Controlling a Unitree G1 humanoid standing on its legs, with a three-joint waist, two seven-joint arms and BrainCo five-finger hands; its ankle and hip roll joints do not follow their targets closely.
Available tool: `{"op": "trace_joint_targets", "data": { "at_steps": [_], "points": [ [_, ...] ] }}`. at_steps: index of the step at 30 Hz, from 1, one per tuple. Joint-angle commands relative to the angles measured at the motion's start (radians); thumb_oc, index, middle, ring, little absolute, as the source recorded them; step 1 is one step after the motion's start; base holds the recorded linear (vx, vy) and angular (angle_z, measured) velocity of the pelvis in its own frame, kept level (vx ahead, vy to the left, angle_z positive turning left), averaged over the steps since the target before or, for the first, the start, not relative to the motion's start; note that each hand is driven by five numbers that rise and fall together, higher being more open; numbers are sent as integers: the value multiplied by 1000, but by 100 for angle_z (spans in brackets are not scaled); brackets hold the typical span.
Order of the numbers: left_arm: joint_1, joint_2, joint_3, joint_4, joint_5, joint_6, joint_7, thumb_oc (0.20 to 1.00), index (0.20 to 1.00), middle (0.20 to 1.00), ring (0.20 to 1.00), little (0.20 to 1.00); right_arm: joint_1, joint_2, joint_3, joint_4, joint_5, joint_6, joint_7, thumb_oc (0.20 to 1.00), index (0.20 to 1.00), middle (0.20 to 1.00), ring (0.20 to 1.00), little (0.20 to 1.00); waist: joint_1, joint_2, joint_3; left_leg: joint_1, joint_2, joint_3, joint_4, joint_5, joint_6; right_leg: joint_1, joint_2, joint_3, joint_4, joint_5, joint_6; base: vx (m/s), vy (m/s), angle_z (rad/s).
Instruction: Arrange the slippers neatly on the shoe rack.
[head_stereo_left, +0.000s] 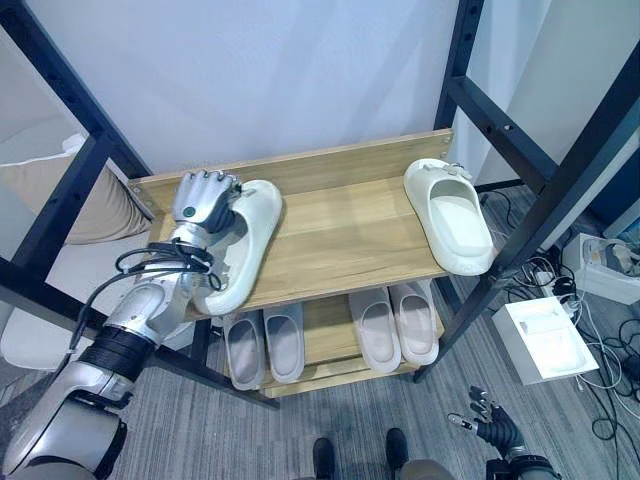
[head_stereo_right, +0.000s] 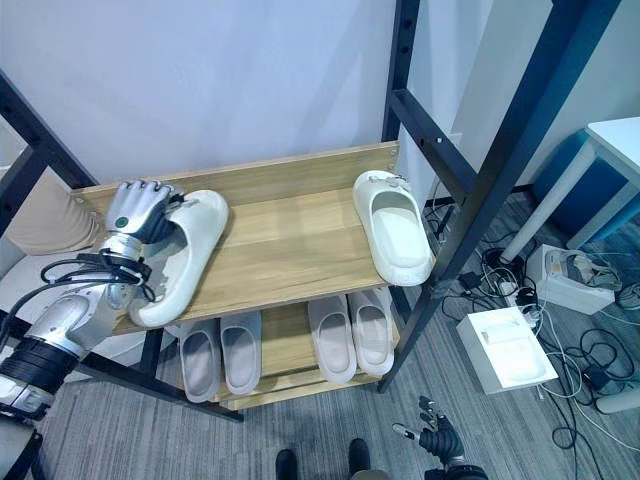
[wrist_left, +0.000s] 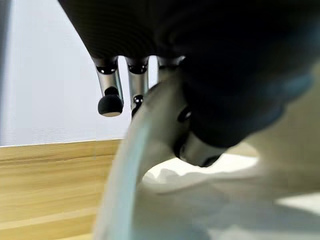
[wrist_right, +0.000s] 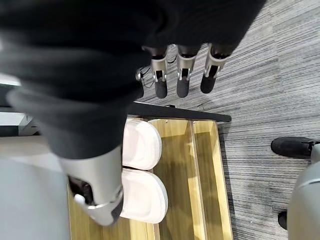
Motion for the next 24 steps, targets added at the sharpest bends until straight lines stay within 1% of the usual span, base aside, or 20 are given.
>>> {"op": "trace_joint_targets", "data": {
  "at_steps": [1, 2, 3, 5, 6, 7, 9, 11, 12, 13, 14, 18, 21, 22, 23, 24],
  "points": [
    [-208, -25, 5, 46, -6, 0, 26, 200, 200, 200, 200, 200, -30, -16, 1, -47, 16, -35, -13, 1000, 1000, 1000, 1000, 1000, -25, -16, 20, 111, -18, -12, -5, -132, -27, 62, -26, -25, 1, -111, 76, -26, -5, -3],
    [-250, -45, -20, 57, -15, -1, 21, 200, 200, 200, 200, 200, -34, -20, 3, -50, 26, -36, -16, 1000, 1000, 1000, 1000, 1000, -41, -13, 18, 111, -19, -3, -5, -130, -27, 58, -25, -19, 1, -108, 77, -13, -6, -5],
    [-278, -59, -40, 73, -22, 0, 25, 200, 200, 200, 200, 200, -35, -22, 0, -51, 28, -35, -17, 1000, 1000, 1000, 1000, 1000, -41, -11, 19, 110, -18, 3, -5, -131, -27, 56, -25, -14, 1, -106, 77, -15, -12, -3],
    [-323, -80, -67, 90, -26, 6, 23, 200, 200, 200, 200, 200, -35, -25, -4, -52, 39, -37, -22, 1000, 1000, 1000, 1000, 1000, -55, -8, 18, 110, -17, 10, -5, -130, -27, 51, -23, -8, 1, -103, 78, -5, -12, -8],
    [-328, -82, -70, 94, -26, 6, 25, 200, 200, 200, 200, 200, -35, -24, -6, -52, 40, -37, -22, 1000, 1000, 1000, 1000, 1000, -51, -9, 19, 110, -17, 11, -5, -131, -27, 51, -23, -7, 1, -102, 78, -2, -11, -10],
    [-349, -100, -86, 114, -26, 11, 22, 200, 200, 200, 200, 200, -36, -26, -8, -52, 46, -38, -24, 1000, 1000, 1000, 1000, 1000, -64, -6, 19, 110, -16, 15, -5, -130, -27, 48, -22, -2, 1, -101, 78, 1, -10, -13],
    [-409, -149, -136, 201, -33, 22, 19, 200, 200, 200, 200, 200, -40, -33, -18, -54, 66, -40, -31, 1000, 1000, 1000, 1000, 1000, -87, 1, 20, 113, -15, 30, -5, -131, -28, 42, -19, 14, 1, -98, 78, 8, -12, -13],
    [-447, -169, -165, 255, -34, 31, 12, 200, 200, 200, 200, 200, -39, -38, -27, -57, 73, -42, -35, 1000, 1000, 1000, 1000, 1000, -99, 8, 21, 115, -12, 42, -5, -134, -29, 37, -17, 24, 1, -97, 79, 12, -9, -23],
    [-450, -171, -167, 259, -35, 30, 14, 200, 200, 200, 200, 200, -39, -38, -28, -58, 73, -41, -35, 1000, 1000, 1000, 1000, 1000, -98, 8, 22, 115, -12, 42, -5, -134, -29, 37, -17, 25, 1, -97, 79, 20, -15, -31],
    [-475, -207, -190, 326, -42, 42, 9, 200, 200, 200, 200, 200, -41, -42, -32, -60, 77, -45, -39, 1000, 1000, 1000, 1000, 1000, -116, 12, 24, 118, -11, 53, -5, -135, -29, 34, -15, 35, 1, -96, 78, 13, -9, -27],
    [-478, -209, -191, 330, -43, 41, 11, 200, 200, 200, 200, 200, -41, -42, -33, -60, 77, -45, -39, 1000, 1000, 1000, 1000, 1000, -115, 12, 25, 118, -10, 54, -5, -135, -30, 34, -15, 35, 1, -96, 78, 20, -17, -19],
    [-509, -252, -201, 400, -63, 53, 15, 200, 200, 200, 200, 200, -44, -46, -47, -57, 82, -50, -45, 1000, 1000, 1000, 1000, 1000, -139, 22, 28, 125, -9, 74, -5, -140, -30, 29, -11, 55, 1, -95, 79, 25, -18, -9],
    [-521, -259, -210, 428, -69, 57, 5, 200, 200, 200, 200, 200, -43, -46, -52, -61, 89, -50, -48, 1000, 1000, 1000, 1000, 1000, -145, 28, 28, 130, -7, 82, -5, -141, -31, 30, -9, 63, 1, -97, 78, 29, -20, -12],
    [-523, -276, -218, 461, -74, 59, 2, 247, 247, 247, 247, 247, -48, -39, -43, -61, 86, -52, -53, 1000, 1000, 1000, 1000, 1000, -147, 31, 28, 132, -6, 83, -5, -141, -32, 32, -9, 63, 1, -98, 77, 15, -13, -6],
    [-524, -276, -218, 462, -75, 58, 2, 514, 514, 514, 514, 514, -48, -38, -43, -61, 86, -52, -53, 1000, 1000, 1000, 1000, 1000, -147, 31, 28, 132, -6, 83, -5, -141, -32, 32, -9, 62, 1, -98, 77, 0, 0, 0],
    [-529, -273, -222, 471, -80, 60, -3, 1000, 1000, 1000, 1000, 1000, -45, -33, -41, -59, 86, -52, -52, 1000, 1000, 1000, 1000, 1000, -148, 34, 27, 135, -5, 82, -5, -140, -32, 35, -8, 61, 1, -99, 77, 0, 0, 0]
  ]
}}
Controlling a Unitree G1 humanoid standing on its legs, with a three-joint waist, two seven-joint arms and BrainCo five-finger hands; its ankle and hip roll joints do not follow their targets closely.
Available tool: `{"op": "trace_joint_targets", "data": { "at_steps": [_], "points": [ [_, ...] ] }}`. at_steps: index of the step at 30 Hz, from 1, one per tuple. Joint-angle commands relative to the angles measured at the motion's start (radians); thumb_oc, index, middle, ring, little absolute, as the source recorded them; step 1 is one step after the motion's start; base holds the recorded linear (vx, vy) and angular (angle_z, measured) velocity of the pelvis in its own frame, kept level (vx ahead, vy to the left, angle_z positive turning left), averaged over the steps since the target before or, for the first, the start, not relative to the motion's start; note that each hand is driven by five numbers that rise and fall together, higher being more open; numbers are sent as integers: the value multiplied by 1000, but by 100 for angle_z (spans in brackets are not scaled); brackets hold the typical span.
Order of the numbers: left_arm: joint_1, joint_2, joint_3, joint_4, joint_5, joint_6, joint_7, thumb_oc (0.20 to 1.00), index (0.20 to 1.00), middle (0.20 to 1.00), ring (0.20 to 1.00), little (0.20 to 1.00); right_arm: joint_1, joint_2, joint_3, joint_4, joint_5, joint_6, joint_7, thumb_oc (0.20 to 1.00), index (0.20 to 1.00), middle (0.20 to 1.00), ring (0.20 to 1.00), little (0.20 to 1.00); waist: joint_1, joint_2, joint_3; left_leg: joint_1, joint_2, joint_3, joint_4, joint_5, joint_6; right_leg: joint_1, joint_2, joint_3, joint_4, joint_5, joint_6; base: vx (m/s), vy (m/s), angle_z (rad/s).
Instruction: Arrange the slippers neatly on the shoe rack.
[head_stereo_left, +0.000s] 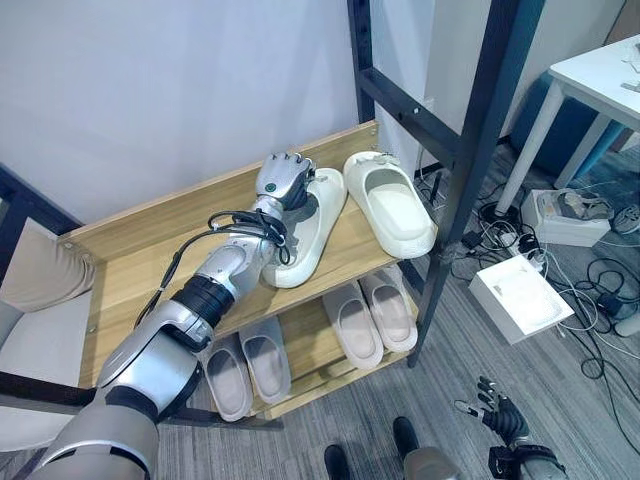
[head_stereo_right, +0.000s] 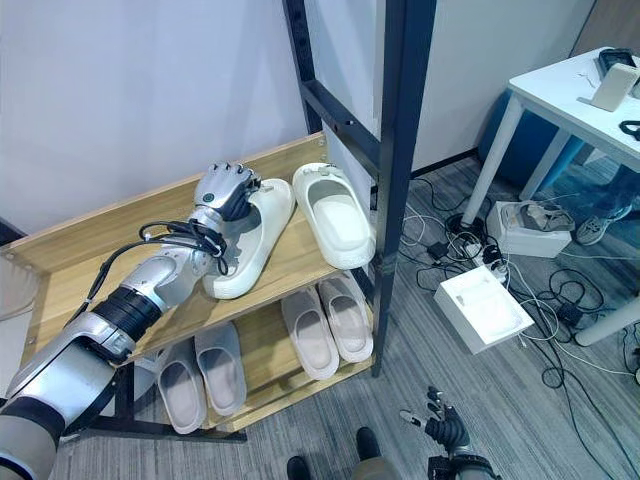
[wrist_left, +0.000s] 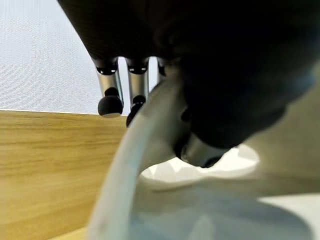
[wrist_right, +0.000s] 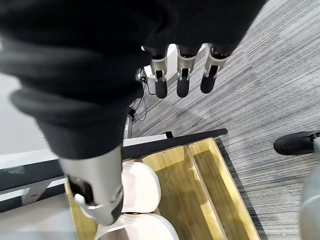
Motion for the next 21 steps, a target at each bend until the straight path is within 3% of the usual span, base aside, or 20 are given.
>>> {"op": "trace_joint_targets", "data": {
  "at_steps": [1, 7, 13, 21],
  "points": [
    [-176, -13, 6, 117, -34, 3, 2, 1000, 1000, 1000, 1000, 1000, -5, -22, -30, -66, 27, -48, -10, 1000, 1000, 1000, 1000, 1000, -30, -37, 17, 124, -13, -25, 0, -113, -16, 72, -13, -32, 1, -108, 66, 0, 0, 0],
    [-159, 39, 35, 22, -46, -9, -43, 1000, 1000, 1000, 1000, 1000, 24, -13, -43, -69, 19, -41, 3, 1000, 1000, 1000, 1000, 1000, -5, -41, 15, 123, -14, -50, 0, -109, -17, 86, -17, -62, 1, -114, 63, -7, -14, 2],
    [-19, 165, 136, -226, -2, -42, -90, 1000, 1000, 1000, 1000, 1000, 43, 11, -42, -71, -4, -26, 20, 1000, 1000, 1000, 1000, 1000, 45, -57, 14, 120, -16, -87, 0, -103, -19, 106, -22, -103, 1, -123, 56, -23, -18, 20],
    [133, 213, 242, -391, -6, -76, -112, 1000, 1000, 1000, 1000, 1000, 40, 26, -19, -76, -27, -5, 35, 1000, 1000, 1000, 1000, 1000, 84, -67, 10, 115, -20, -110, 0, -96, -18, 115, -27, -131, 1, -123, 53, -36, -2, 18]
  ]
}}
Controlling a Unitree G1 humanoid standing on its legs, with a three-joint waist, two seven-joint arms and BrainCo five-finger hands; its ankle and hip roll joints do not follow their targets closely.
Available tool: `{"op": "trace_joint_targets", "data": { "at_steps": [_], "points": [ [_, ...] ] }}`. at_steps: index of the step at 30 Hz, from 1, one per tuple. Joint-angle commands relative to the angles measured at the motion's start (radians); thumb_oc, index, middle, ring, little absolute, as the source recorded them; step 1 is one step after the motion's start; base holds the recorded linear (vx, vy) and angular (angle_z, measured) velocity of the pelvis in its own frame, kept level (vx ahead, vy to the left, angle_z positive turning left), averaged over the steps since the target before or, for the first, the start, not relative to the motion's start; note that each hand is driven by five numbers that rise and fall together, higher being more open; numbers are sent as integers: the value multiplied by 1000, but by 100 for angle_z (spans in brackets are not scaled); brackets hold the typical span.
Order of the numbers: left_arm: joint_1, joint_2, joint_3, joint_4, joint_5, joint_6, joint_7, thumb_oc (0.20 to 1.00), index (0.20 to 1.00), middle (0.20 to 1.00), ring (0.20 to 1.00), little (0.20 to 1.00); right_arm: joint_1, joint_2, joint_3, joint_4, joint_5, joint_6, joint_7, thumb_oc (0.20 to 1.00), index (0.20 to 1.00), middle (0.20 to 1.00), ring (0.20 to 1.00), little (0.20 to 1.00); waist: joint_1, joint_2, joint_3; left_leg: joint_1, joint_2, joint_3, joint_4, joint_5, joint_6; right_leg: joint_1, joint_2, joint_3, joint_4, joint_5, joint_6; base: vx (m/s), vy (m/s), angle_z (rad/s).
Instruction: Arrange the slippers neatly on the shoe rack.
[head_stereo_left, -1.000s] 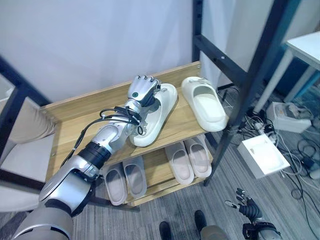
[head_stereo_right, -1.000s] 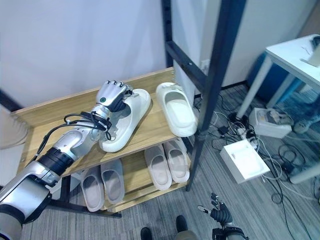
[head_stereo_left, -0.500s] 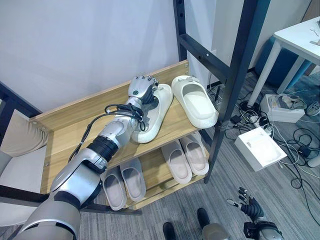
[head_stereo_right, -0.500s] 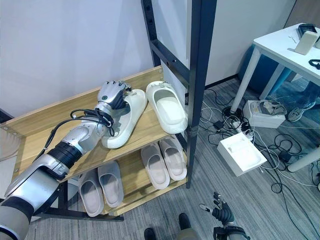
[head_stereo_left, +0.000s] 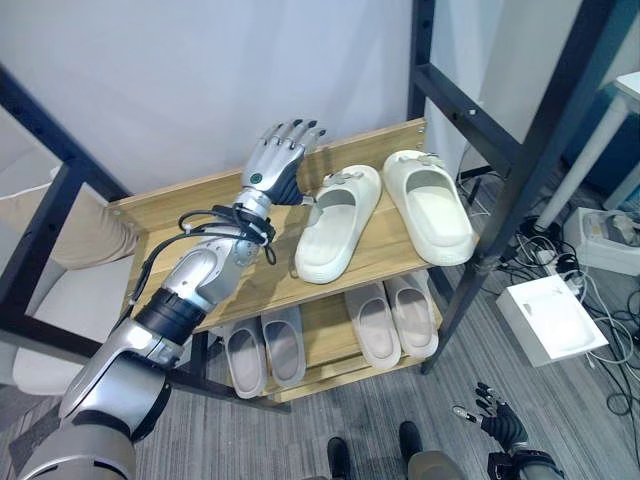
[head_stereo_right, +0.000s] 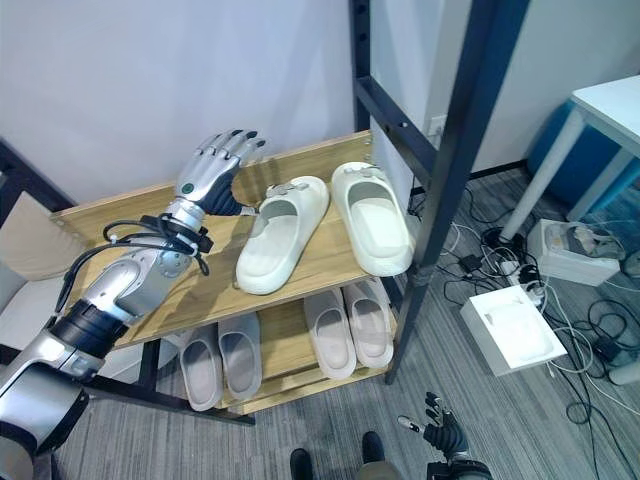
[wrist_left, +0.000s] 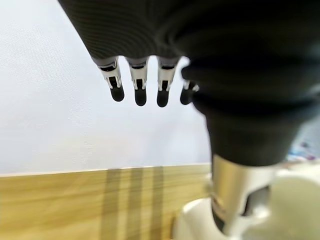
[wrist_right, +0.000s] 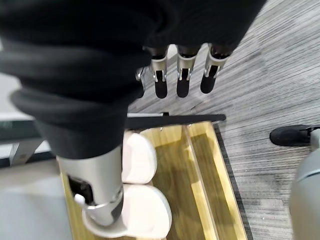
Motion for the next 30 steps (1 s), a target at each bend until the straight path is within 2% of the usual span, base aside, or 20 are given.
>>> {"op": "trace_joint_targets", "data": {
  "at_steps": [1, 3, 5, 6, 7, 8, 9, 10, 11, 13, 15, 16, 21, 24, 25, 26, 27, 28, 29, 30],
  "points": [
    [-33, 67, 100, -15, 13, -24, 6, 1000, 1000, 1000, 1000, 1000, 19, 21, -20, -79, -21, -13, 15, 1000, 1000, 1000, 1000, 1000, -2, -60, -21, 92, -19, -13, 0, -101, -28, 46, -27, -38, 1, -97, 59, -59, 7, 14],
    [20, 57, 146, -59, -29, -37, 0, 1000, 1000, 1000, 1000, 1000, 9, 22, -29, -81, -38, -11, 2, 1000, 1000, 1000, 1000, 1000, 9, -59, -25, 93, -18, -17, 1, -108, -28, 48, -25, -42, 1, -105, 59, -21, 9, 8],
    [138, -13, 238, -96, -308, -91, -18, 1000, 1000, 1000, 1000, 1000, 20, 27, -24, -90, -55, 12, 11, 1000, 1000, 1000, 1000, 1000, 22, -62, -25, 89, -22, -22, 2, -97, -25, 47, -30, -44, 1, -95, 55, -16, 17, 6],
    [143, -12, 241, -99, -309, -91, -20, 1000, 1000, 1000, 1000, 1000, 21, 25, -22, -91, -55, 12, 11, 1000, 1000, 1000, 1000, 1000, 20, -60, -27, 94, -20, -22, 1, -105, -26, 51, -28, -44, 1, -103, 56, 15, 12, 4],
    [182, -32, 263, -117, -406, -110, -27, 1000, 1000, 1000, 1000, 1000, 21, 32, -21, -89, -57, 18, 13, 1000, 1000, 1000, 1000, 1000, 27, -62, -26, 95, -21, -24, 2, -104, -25, 53, -29, -45, 1, -103, 56, 0, 0, 0],
    [280, -88, 298, -157, -688, -150, -81, 1000, 1000, 1000, 1000, 1000, 25, 46, -10, -88, -66, 30, 19, 1000, 1000, 1000, 1000, 1000, 35, -61, -29, 97, -22, -24, 1, -101, -24, 56, -31, -48, 1, -101, 56, 0, 0, 0],
    [284, -87, 300, -160, -691, -149, -83, 1000, 1000, 1000, 1000, 1000, 26, 45, -9, -88, -66, 30, 19, 1000, 1000, 1000, 1000, 1000, 33, -61, -30, 97, -22, -24, 1, -102, -24, 57, -31, -48, 1, -101, 56, 0, 0, 0],
    [349, -123, 275, -205, -912, -164, -130, 1000, 1000, 1000, 1000, 1000, 19, 47, -1, -80, -65, 39, 22, 1000, 1000, 1000, 1000, 1000, 40, -61, -31, 97, -22, -27, 1, -98, -23, 57, -32, -52, 1, -99, 55, 0, 0, 0],
    [350, -122, 276, -206, -914, -163, -131, 1000, 1000, 1000, 1000, 1000, 20, 47, -1, -80, -65, 39, 22, 1000, 1000, 1000, 1000, 1000, 40, -61, -31, 97, -22, -27, 1, -98, -23, 58, -32, -52, 1, -99, 55, -6, 15, 6],
    [443, -136, 205, -283, -1184, -138, -206, 1000, 1000, 1000, 1000, 1000, 11, 39, 7, -75, -46, 50, 33, 1000, 1000, 1000, 1000, 1000, 47, -62, -33, 98, -22, -31, 0, -95, -21, 58, -32, -55, 1, -98, 56, -3, 13, 10],
    [465, -119, 185, -316, -1260, -121, -226, 1000, 1000, 1000, 1000, 1000, 11, 34, 9, -82, -37, 57, 38, 1000, 1000, 1000, 1000, 1000, 48, -62, -34, 97, -22, -33, 0, -93, -20, 58, -32, -54, 1, -98, 56, -3, 10, 8],
    [498, -69, 137, -380, -1389, -85, -258, 1000, 1000, 1000, 1000, 1000, 13, 9, 14, -107, -23, 70, 49, 1000, 1000, 1000, 1000, 1000, 49, -61, -33, 95, -23, -35, 0, -91, -20, 57, -32, -56, 1, -97, 58, -3, 9, 12],
    [509, 43, 38, -471, -1551, -35, -287, 1000, 1000, 1000, 1000, 1000, 25, -41, 46, -156, -9, 88, 80, 1000, 1000, 1000, 1000, 1000, 48, -62, -35, 93, -22, -38, 0, -89, -20, 54, -32, -56, 1, -97, 62, -1, 1, 3],
    [439, 49, -51, -488, -1599, -22, -288, 1000, 1000, 1000, 1000, 1000, 19, -64, 80, -171, 6, 95, 91, 1000, 1000, 1000, 1000, 1000, 45, -63, -35, 93, -21, -41, 0, -90, -20, 53, -32, -56, 1, -97, 64, 0, 0, 0],
    [376, 3, -93, -461, -1581, -23, -272, 1000, 1000, 1000, 1000, 1000, 11, -66, 103, -171, 7, 96, 94, 1000, 1000, 1000, 1000, 1000, 43, -64, -35, 92, -22, -42, 0, -90, -20, 53, -32, -56, 1, -98, 64, 0, 0, 0],
    [374, 2, -94, -460, -1581, -24, -272, 1000, 1000, 1000, 1000, 1000, 11, -66, 102, -171, 7, 96, 94, 1000, 1000, 1000, 1000, 1000, 44, -64, -35, 92, -22, -42, 0, -90, -20, 53, -32, -56, 1, -98, 64, 0, 0, 0],
    [309, -76, -138, -413, -1566, -26, -254, 1000, 1000, 1000, 1000, 1000, -10, -58, 125, -164, 2, 100, 88, 1000, 1000, 1000, 1000, 1000, 40, -64, -35, 93, -22, -44, 0, -89, -20, 54, -32, -57, 1, -99, 63, 0, 0, 0],
    [307, -77, -139, -412, -1565, -27, -254, 1000, 1000, 1000, 1000, 1000, -11, -58, 124, -164, 2, 100, 88, 1000, 1000, 1000, 1000, 1000, 41, -64, -34, 93, -22, -44, 0, -89, -20, 54, -32, -57, 1, -99, 63, 0, 0, 0],
    [262, -169, -160, -351, -1552, -31, -225, 1000, 1000, 1000, 1000, 1000, -31, -40, 144, -152, -1, 103, 78, 1000, 1000, 1000, 1000, 1000, 36, -66, -35, 93, -22, -44, 0, -89, -19, 54, -32, -57, 1, -100, 63, 5, 2, -4],
    [244, -203, -161, -324, -1536, -34, -216, 1000, 1000, 1000, 1000, 1000, -41, -33, 150, -147, -4, 103, 72, 1000, 1000, 1000, 1000, 1000, 34, -66, -35, 93, -23, -44, 0, -89, -18, 53, -33, -56, 1, -100, 63, 5, 2, -4]
  ]
}}
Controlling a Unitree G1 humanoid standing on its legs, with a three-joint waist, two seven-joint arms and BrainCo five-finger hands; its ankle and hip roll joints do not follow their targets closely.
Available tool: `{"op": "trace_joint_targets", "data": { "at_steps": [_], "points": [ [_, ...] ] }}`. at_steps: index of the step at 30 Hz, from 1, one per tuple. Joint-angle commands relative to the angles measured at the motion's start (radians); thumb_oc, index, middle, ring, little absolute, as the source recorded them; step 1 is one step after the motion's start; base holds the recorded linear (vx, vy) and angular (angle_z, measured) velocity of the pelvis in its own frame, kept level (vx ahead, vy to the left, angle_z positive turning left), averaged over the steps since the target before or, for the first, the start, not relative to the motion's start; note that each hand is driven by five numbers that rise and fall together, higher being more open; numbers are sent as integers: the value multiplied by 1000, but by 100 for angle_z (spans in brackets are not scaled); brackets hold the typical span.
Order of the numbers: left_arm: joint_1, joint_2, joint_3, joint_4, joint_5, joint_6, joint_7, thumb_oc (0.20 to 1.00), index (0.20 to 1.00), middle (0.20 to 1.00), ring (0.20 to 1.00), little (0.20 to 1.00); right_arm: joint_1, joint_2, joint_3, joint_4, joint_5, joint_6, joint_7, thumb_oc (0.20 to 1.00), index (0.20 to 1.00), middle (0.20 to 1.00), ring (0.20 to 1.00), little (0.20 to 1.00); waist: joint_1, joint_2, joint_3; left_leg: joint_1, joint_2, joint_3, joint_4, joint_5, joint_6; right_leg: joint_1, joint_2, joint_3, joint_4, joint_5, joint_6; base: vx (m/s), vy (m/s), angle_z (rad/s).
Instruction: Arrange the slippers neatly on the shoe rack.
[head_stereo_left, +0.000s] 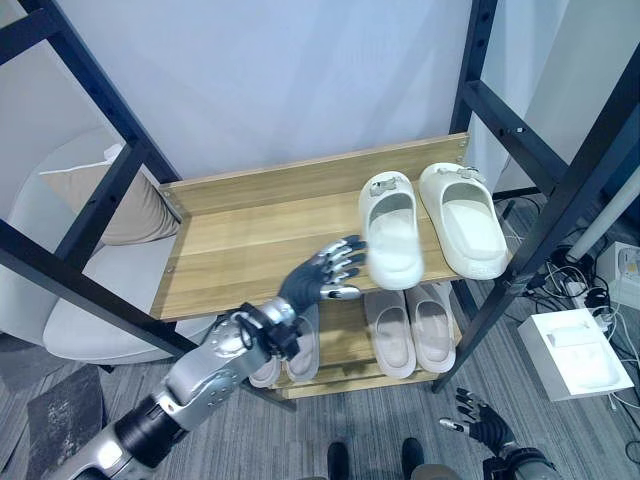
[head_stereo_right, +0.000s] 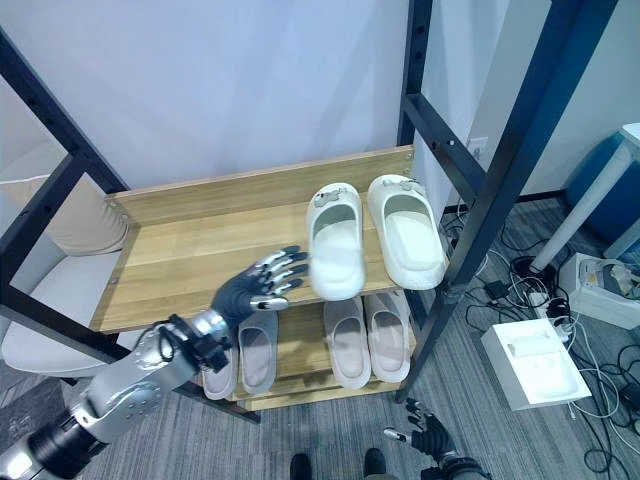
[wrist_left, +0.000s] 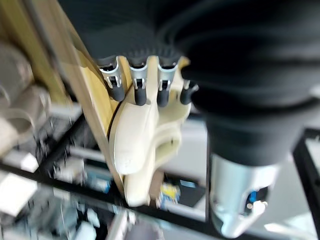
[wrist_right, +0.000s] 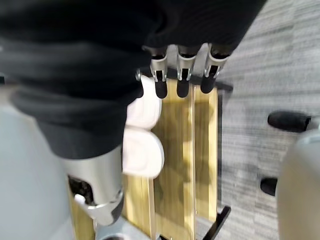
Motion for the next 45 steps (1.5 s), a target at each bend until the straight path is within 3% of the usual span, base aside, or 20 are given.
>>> {"op": "trace_joint_targets", "data": {
  "at_steps": [1, 2, 3, 5, 11, 28, 34, 35, 38, 39, 41, 42, 45],
  "points": [
    [-138, -79, 11, 74, 27, -44, 16, 1000, 1000, 1000, 1000, 1000, -24, 15, 11, -62, 25, -21, -10, 1000, 1000, 1000, 1000, 1000, -16, -49, -2, 84, -17, -4, -2, -89, -14, 30, -29, -26, 1, -89, 62, 9, 13, 4],
    [-175, -159, 12, 137, 33, -54, 48, 1000, 1000, 1000, 1000, 1000, -44, 29, 23, -49, 23, -18, -23, 1000, 1000, 1000, 1000, 1000, -21, -49, -2, 83, -18, -2, -2, -89, -13, 29, -29, -25, 1, -89, 63, 7, 9, 9],
    [-175, -159, 12, 137, 33, -54, 48, 1000, 1000, 1000, 1000, 1000, -44, 29, 23, -49, 23, -18, -23, 1000, 1000, 1000, 1000, 1000, -20, -49, -2, 83, -18, -2, -2, -89, -13, 29, -29, -25, 1, -89, 63, 8, 13, 12],
    [-210, -234, 23, 211, 65, -58, 78, 1000, 1000, 1000, 1000, 1000, -57, 43, 34, -37, 19, -17, -41, 1000, 1000, 1000, 1000, 1000, -27, -49, -1, 82, -17, 3, -2, -91, -12, 25, -30, -20, 1, -88, 63, 0, 0, 0],
    [-241, -294, 52, 314, 109, -68, 124, 1000, 1000, 1000, 1000, 1000, -67, 50, 32, -25, 23, -14, -62, 1000, 1000, 1000, 1000, 1000, -37, -49, 0, 84, -16, 16, -2, -94, -12, 21, -28, -8, 1, -86, 64, 8, 1, -4],
    [-99, -99, 258, 306, 668, -72, 126, 1000, 1000, 1000, 1000, 1000, -94, 76, -17, 46, 10, -47, -68, 1000, 1000, 1000, 1000, 1000, 8, -62, -5, 90, -11, 1, -1, -96, -14, 38, -28, -28, 1, -97, 57, 3, -3, -4],
    [-107, -38, 324, 308, 849, -71, 175, 1000, 1000, 1000, 1000, 1000, -97, 80, -27, 61, 1, -56, -63, 1000, 1000, 1000, 1000, 1000, 17, -66, -9, 89, -12, -4, -1, -98, -14, 40, -26, -32, 1, -99, 58, -1, 0, 7],
    [-101, -8, 371, 283, 933, -79, 230, 1000, 1000, 1000, 1000, 1000, -103, 79, -37, 65, 3, -64, -65, 1000, 1000, 1000, 1000, 1000, 24, -69, -9, 88, -12, -6, 0, -99, -15, 42, -27, -34, 1, -99, 58, -11, 1, 4],
    [-45, -39, 447, 167, 811, -152, 249, 1000, 1000, 1000, 1000, 1000, -118, 84, -43, 75, 16, -73, -70, 1000, 1000, 1000, 1000, 1000, 37, -75, -9, 87, -13, -12, 0, -97, -15, 43, -28, -41, 1, -98, 57, -14, 2, 7],
    [6, -114, 476, 48, 482, -244, 196, 1000, 1000, 1000, 1000, 1000, -128, 95, -35, 123, 31, -79, -75, 1000, 1000, 1000, 1000, 1000, 49, -85, -12, 86, -15, -18, 0, -96, -15, 44, -29, -45, 1, -97, 57, -8, 10, 9],
    [12, -134, 470, 3, 403, -250, 166, 1000, 1000, 1000, 1000, 1000, -132, 97, -35, 142, 39, -81, -74, 1000, 1000, 1000, 1000, 1000, 53, -88, -12, 86, -15, -22, -1, -96, -15, 45, -29, -48, 1, -96, 57, -7, 4, 14],
    [28, -161, 452, -111, 263, -252, 98, 1000, 1000, 1000, 1000, 1000, -134, 100, -37, 174, 44, -82, -71, 1000, 1000, 1000, 1000, 1000, 60, -94, -13, 84, -15, -30, 0, -97, -14, 47, -31, -54, 1, -96, 56, -2, -5, 21],
    [38, -172, 378, -252, 130, -235, -24, 1000, 1000, 1000, 1000, 1000, -154, 107, -31, 245, 44, -82, -63, 1000, 1000, 1000, 1000, 1000, 71, -103, -17, 84, -17, -40, 1, -100, -13, 52, -33, -64, 1, -98, 57, 2, 4, 9]
  ]
}}
